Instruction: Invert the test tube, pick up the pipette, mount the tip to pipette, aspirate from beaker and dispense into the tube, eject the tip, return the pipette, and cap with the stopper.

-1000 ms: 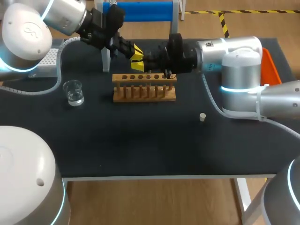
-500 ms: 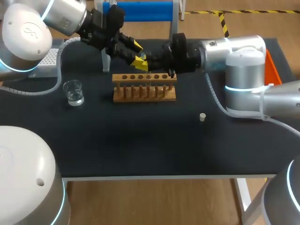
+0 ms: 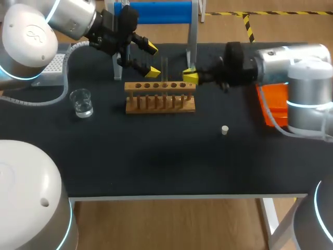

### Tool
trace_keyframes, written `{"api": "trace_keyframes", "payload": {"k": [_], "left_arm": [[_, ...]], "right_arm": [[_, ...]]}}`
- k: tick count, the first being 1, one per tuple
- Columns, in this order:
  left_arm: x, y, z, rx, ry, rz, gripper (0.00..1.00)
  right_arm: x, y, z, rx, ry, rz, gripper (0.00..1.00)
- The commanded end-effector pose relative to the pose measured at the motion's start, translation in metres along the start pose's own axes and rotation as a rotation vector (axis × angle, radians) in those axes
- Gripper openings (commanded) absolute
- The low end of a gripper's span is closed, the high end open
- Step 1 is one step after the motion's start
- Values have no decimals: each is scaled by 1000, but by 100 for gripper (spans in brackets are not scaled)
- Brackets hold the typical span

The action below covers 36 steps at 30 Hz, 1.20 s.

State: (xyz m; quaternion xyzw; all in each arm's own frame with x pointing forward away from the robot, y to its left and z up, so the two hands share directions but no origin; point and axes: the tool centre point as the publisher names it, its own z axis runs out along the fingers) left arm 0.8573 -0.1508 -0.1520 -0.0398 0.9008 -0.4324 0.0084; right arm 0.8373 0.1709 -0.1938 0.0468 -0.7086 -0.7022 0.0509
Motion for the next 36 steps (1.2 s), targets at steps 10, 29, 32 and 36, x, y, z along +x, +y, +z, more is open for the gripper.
{"api": "trace_keyframes", "payload": {"k": [10,29,32,36], "left_arm": [[0,0,-1,-4,2,-1,100],[0,0,-1,-4,2,-1,100],[0,0,-1,-4,2,-1,100],[0,0,-1,-4,2,-1,100]], "right_arm": [[26,-3,-96,-23,-50,-11,0],[45,-25,-136,-10,-77,42,0],[47,-25,-137,-2,-69,40,0],[47,-25,-137,-2,-69,40,0]]}}
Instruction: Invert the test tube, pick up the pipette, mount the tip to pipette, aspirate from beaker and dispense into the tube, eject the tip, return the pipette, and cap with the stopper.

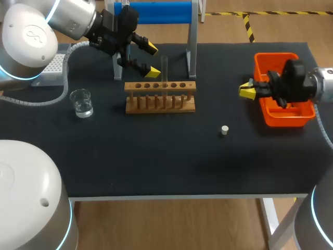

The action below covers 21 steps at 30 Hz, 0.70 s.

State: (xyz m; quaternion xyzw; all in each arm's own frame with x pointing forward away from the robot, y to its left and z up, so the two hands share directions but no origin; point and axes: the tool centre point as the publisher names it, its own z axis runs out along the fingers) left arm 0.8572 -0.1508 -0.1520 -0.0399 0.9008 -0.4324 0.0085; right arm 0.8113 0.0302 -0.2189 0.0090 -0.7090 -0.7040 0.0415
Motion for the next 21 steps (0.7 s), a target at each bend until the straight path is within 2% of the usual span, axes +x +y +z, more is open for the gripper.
{"api": "trace_keyframes", "payload": {"k": [1,14,21], "left_arm": [[0,0,-1,-4,2,-1,100],[0,0,-1,-4,2,-1,100],[-22,32,-25,-48,-70,-95,100]], "right_arm": [[2,1,-1,3,-2,0,0],[2,1,-1,3,-2,0,0],[2,1,-1,3,-2,0,0]]}}
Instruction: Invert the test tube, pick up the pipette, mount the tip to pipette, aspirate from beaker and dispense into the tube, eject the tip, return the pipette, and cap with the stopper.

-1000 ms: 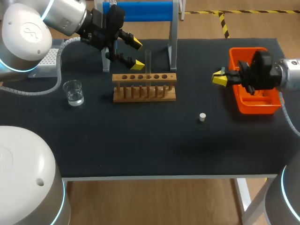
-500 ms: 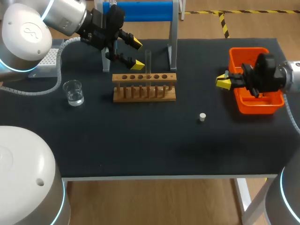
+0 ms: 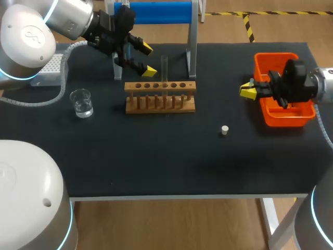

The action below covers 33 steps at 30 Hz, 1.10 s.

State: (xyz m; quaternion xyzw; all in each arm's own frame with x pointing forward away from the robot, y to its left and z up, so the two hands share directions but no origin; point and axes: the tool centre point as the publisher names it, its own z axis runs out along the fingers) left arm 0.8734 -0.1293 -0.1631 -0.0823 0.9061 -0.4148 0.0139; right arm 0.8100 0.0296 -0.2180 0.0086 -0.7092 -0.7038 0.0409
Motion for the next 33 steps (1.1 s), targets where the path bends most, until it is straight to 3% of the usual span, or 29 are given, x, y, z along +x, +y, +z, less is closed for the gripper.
{"api": "trace_keyframes", "payload": {"k": [1,9,17,33], "left_arm": [[-10,17,-20,-17,-43,-42,100],[-41,49,-55,-8,-168,-135,100],[-73,73,-84,35,-403,-231,100],[-122,79,-103,106,-782,-381,100]], "right_arm": [[1,1,-1,3,-1,0,0],[1,1,-1,3,-1,0,0],[1,1,-1,3,-1,0,0],[1,1,-1,3,-1,0,0]]}}
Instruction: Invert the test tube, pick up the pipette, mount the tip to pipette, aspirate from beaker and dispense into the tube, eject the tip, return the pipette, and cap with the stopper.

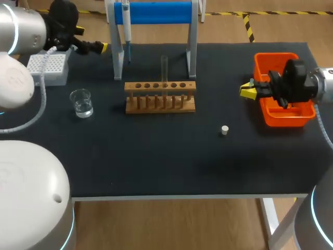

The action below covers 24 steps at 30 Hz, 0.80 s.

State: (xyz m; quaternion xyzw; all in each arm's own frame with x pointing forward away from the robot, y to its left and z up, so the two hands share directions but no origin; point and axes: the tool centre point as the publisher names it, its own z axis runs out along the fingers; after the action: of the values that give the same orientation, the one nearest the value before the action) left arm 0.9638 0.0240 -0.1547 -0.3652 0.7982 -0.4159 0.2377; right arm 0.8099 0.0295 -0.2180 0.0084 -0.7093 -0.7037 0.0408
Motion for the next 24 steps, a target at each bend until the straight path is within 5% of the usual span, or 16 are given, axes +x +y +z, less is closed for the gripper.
{"api": "trace_keyframes", "payload": {"k": [1,10,24], "left_arm": [[-3,-2,15,1,-142,-27,100],[-11,-12,27,15,-293,-76,100],[-16,-24,41,62,-418,-146,100]], "right_arm": [[1,1,-1,2,-1,0,0],[1,1,-1,2,-1,0,0],[1,1,-1,2,-1,0,0]]}}
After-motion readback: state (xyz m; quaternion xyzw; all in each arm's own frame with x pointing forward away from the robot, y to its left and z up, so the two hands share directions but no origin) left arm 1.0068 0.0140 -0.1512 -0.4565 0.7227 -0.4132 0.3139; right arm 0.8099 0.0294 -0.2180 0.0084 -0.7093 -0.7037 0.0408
